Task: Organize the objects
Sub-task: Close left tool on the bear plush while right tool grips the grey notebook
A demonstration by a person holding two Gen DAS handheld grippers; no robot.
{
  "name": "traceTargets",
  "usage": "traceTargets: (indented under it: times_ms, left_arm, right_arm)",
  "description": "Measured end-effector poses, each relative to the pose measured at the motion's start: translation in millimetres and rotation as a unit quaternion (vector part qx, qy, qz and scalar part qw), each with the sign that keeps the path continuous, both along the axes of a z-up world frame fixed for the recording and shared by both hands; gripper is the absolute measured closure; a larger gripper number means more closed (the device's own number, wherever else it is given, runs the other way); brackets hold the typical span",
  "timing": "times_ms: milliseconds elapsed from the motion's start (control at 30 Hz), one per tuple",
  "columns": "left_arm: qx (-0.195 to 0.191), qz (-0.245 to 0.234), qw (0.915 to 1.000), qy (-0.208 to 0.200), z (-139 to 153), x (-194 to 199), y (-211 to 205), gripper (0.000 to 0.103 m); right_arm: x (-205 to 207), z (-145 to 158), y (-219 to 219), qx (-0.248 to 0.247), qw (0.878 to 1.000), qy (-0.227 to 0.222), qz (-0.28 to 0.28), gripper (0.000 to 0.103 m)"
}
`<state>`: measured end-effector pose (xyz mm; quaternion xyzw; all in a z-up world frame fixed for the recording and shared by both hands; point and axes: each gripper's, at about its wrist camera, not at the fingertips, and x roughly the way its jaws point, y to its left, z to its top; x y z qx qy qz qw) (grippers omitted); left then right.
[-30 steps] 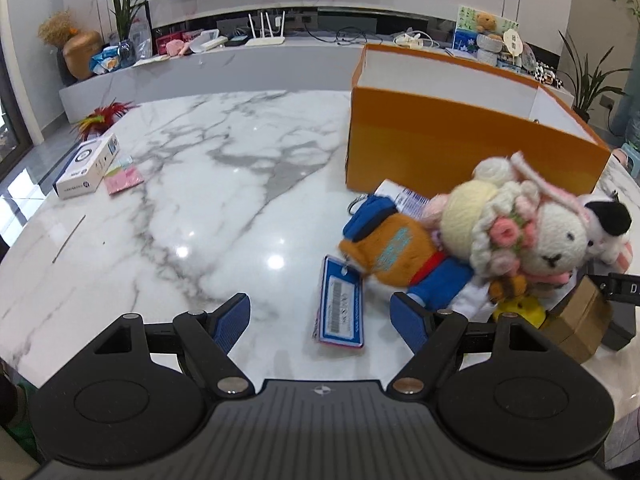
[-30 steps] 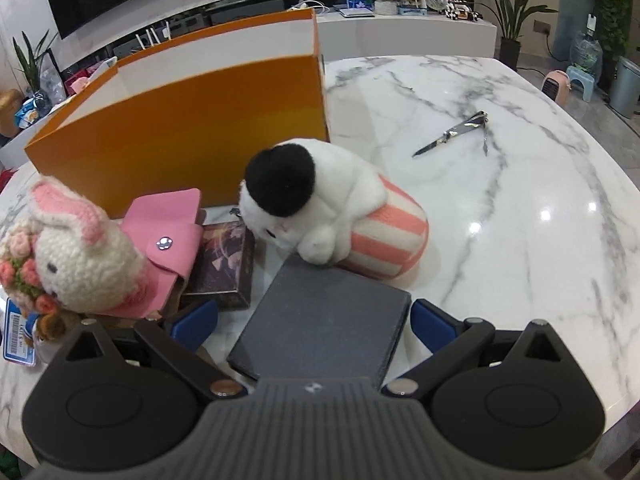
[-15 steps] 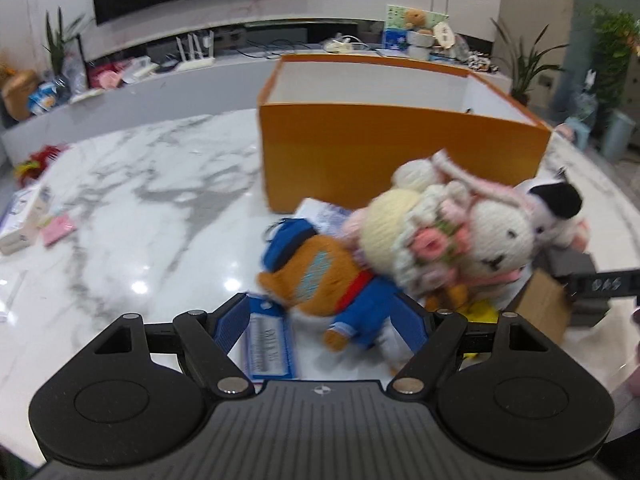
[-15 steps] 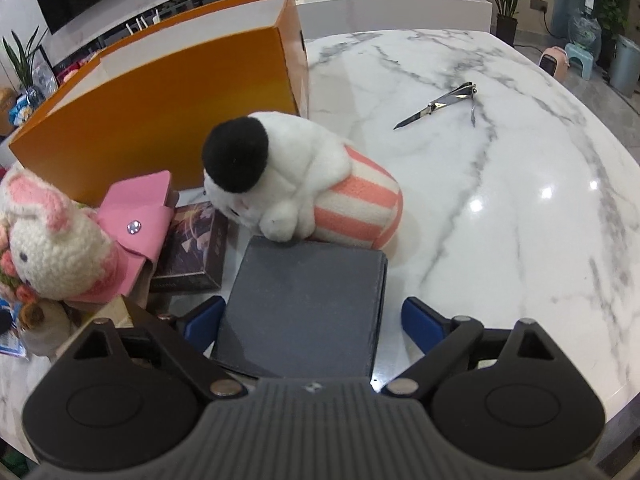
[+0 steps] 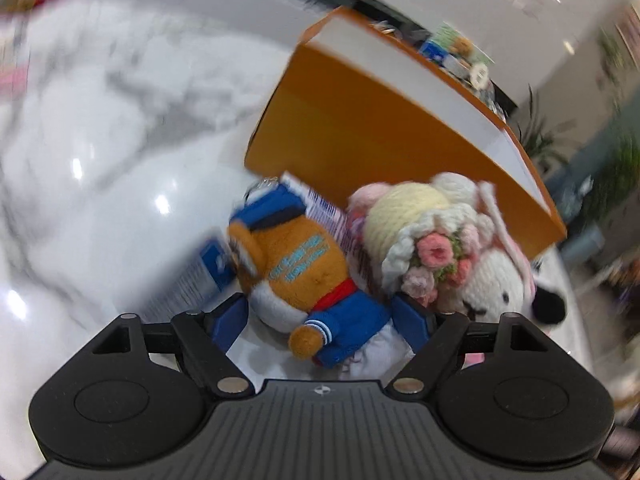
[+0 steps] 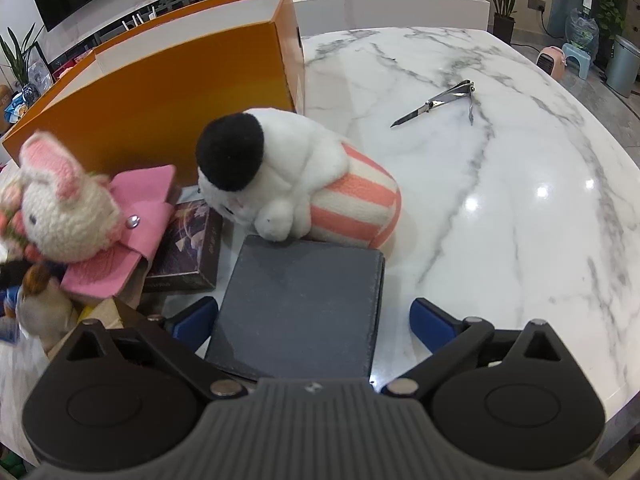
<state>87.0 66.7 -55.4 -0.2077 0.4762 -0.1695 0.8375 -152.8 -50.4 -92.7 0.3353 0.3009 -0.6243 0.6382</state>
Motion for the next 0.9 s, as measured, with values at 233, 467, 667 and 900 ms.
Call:
traceTargets:
  times_ms: [233, 467, 667, 900]
  left_arm:
    - [-0.034, 0.063, 0.9974, 0.011, -6, 0, 0, 0.022]
    - [-0.058, 0.080, 0.9945, 0.033, -9, 1, 10, 0.041]
    - [-0.052, 0.092, 0.9939, 0.032, -2, -7, 15, 0.043]
    - [-0.034, 0.094, 0.9949, -0.015, 26, -22, 22, 0.044]
  right_arm:
    - [0, -2, -4, -0.006, 1.000, -0.001, -0.001, 0.002]
    - [1, 1, -1, -0.021, 1.000, 0.001, 0.013, 0.020]
    - [-3, 3, 2, -0.017, 1.000, -0.014, 0.016, 0.021]
    - [-9, 8, 13, -0.016, 0.999, -0.040, 0.018, 0.021]
